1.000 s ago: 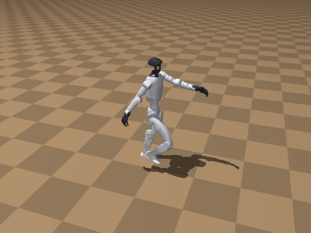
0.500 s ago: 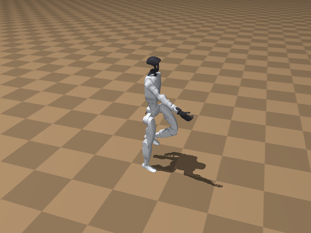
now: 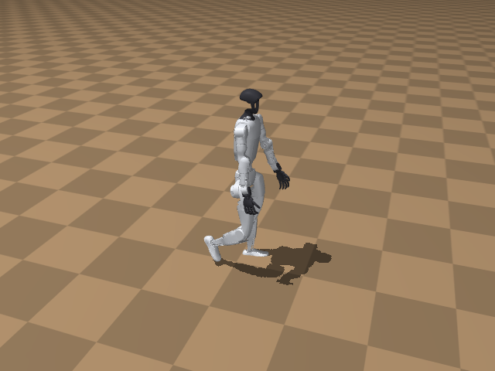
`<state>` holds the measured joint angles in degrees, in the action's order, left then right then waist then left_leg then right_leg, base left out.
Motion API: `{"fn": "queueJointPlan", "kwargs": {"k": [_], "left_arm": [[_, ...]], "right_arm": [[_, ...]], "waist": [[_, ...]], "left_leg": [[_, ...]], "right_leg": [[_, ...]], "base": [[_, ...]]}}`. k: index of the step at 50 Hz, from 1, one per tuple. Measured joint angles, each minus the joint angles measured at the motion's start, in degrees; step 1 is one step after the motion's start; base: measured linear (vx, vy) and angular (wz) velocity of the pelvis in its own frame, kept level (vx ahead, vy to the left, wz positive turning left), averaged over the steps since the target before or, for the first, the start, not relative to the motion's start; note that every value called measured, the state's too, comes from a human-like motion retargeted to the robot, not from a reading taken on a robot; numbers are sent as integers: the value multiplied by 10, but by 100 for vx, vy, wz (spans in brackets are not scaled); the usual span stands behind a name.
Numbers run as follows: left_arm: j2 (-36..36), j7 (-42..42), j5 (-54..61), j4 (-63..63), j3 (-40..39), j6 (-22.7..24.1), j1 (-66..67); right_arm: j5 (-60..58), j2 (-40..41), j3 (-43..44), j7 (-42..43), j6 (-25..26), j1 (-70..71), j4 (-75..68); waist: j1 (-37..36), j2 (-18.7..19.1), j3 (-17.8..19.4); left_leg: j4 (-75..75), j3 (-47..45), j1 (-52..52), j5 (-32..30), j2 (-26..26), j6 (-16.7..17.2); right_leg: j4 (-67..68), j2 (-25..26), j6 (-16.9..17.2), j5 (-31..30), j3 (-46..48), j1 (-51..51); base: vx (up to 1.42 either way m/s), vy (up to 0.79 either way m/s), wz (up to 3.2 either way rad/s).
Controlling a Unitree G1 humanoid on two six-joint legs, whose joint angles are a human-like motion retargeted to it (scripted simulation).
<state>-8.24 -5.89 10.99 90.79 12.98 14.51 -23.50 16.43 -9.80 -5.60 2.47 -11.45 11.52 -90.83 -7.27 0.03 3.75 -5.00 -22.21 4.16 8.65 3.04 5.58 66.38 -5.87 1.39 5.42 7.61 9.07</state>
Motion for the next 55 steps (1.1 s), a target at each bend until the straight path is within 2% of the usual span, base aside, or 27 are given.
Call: {"fn": "queueJointPlan", "kwargs": {"k": [2,5,8,11,14,17,20,23,25,27,28,30,32,33,37,40,44,48,50,51,53,55], "left_arm": [[-18,6,-27,-21,-19,-23,-100],[-47,6,-39,-50,-27,-40,-229],[-78,16,-19,-74,-4,-32,-322],[-107,21,-6,-101,21,-24,-380],[-128,11,-12,-126,26,-22,-412],[-129,4,-3,-143,14,-21,-412],[-108,12,36,-146,-2,-15,-381],[-76,28,60,-133,-14,-17,-323],[-58,19,34,-118,-18,-19,-264],[-44,3,-23,-93,-17,-21,-183],[-39,-11,-54,-76,-17,-28,-138],[-28,-53,-89,-41,-13,-44,-43],[-15,-65,-75,-4,-3,-37,46],[-10,-65,-67,14,0,-33,88],[0,-94,-18,39,12,-5,251],[-5,-124,17,18,13,4,367],[-9,-157,25,7,31,-2,475],[-5,-165,37,18,48,-20,507],[-3,-154,52,18,46,-29,490],[-3,-139,61,15,39,-28,474],[-2,-97,72,13,18,-8,433],[2,-49,71,15,-6,31,384]], "right_arm": [[-17,4,-3,-32,30,-74,-29],[-20,4,-5,-79,51,-179,-43],[17,-2,-15,-108,45,-271,-28],[35,-9,-35,-130,40,-334,-22],[10,-14,-59,-154,45,-360,-28],[-33,-20,-72,-163,50,-349,-35],[-54,-27,-71,-142,51,-305,-35],[-80,-26,-52,-106,68,-227,-36],[-80,-22,-51,-90,72,-160,-39],[-32,-14,-77,-73,64,-85,-38],[-9,-10,-91,-66,62,-46,-35],[14,-6,-93,-41,58,36,-23],[22,-11,-56,1,36,116,8],[33,-13,-40,18,25,155,26],[125,-18,-16,51,-31,298,84],[179,-29,-31,74,-62,388,102],[192,-44,-41,95,-81,468,110],[195,-46,-38,104,-87,498,114],[187,-41,-35,106,-81,497,114],[180,-36,-33,106,-78,489,113],[176,-25,-31,106,-86,465,114],[192,-11,-36,102,-113,424,114]], "waist": [[31,2,9],[79,8,16],[127,17,18],[160,23,14],[172,23,2],[172,23,-12],[172,19,-16],[156,-12,8],[116,-31,18],[70,-54,31],[50,-71,38],[40,-91,13],[38,-89,-19],[29,-91,-22],[-29,-107,-16],[-68,-111,-14],[-91,-112,-32],[-96,-121,-51],[-104,-126,-48],[-116,-121,-36],[-141,-90,0],[-145,-51,20]], "left_leg": [[0,28,13,10,-2,9],[0,67,31,20,-4,13],[0,97,51,31,1,2],[0,112,71,43,7,-9],[0,115,87,54,7,-9],[0,115,100,62,1,-6],[9,127,123,72,-14,-2],[28,144,180,77,-47,-13],[56,134,205,59,-66,-28],[144,106,201,37,-84,-39],[228,88,177,40,-93,-39],[523,57,19,93,-69,-41],[771,47,-140,147,-25,-70],[857,41,-190,176,-11,-88],[1065,19,-331,267,16,-141],[1106,18,-410,296,26,-146],[1026,27,-488,282,25,-139],[783,14,-479,236,8,-133],[583,-19,-410,207,-2,-126],[450,-41,-344,186,-10,-116],[195,-75,-193,128,-20,-94],[36,-83,-87,53,-17,-82]], "right_leg": [[133,-9,-21,38,8,78],[259,-29,-46,77,21,179],[292,-31,-58,111,30,248],[252,-16,-60,125,31,293],[143,2,-51,128,26,313],[-50,5,-35,107,38,287],[-351,-5,-8,63,85,178],[-623,-3,42,-49,95,26],[-695,0,57,-100,71,-37],[-714,-9,67,-99,32,-88],[-714,-24,72,-91,12,-109],[-709,-42,69,-79,-8,-103],[-699,-41,60,-61,-15,-80],[-695,-43,58,-52,-23,-81],[-676,-53,53,-19,-67,-97],[-675,-54,53,0,-89,-118],[-675,-56,57,19,-97,-132],[-644,-63,59,44,-99,-122],[-623,-67,65,54,-107,-122],[-615,-63,69,57,-117,-137],[-608,-39,75,62,-137,-190],[-599,-6,74,65,-150,-240]], "base": [[52,12,129],[51,10,109],[52,3,90],[53,-4,53],[53,-7,12],[55,-6,4],[62,-8,32],[72,-15,1],[70,-20,-121],[67,-21,-179],[60,-18,-151],[49,-12,-67],[47,-3,-21],[52,-1,-59],[54,1,-93],[55,5,-70],[53,10,-24],[52,12,-3],[58,13,-47],[65,15,-101],[73,20,-132],[73,27,-71]]}}
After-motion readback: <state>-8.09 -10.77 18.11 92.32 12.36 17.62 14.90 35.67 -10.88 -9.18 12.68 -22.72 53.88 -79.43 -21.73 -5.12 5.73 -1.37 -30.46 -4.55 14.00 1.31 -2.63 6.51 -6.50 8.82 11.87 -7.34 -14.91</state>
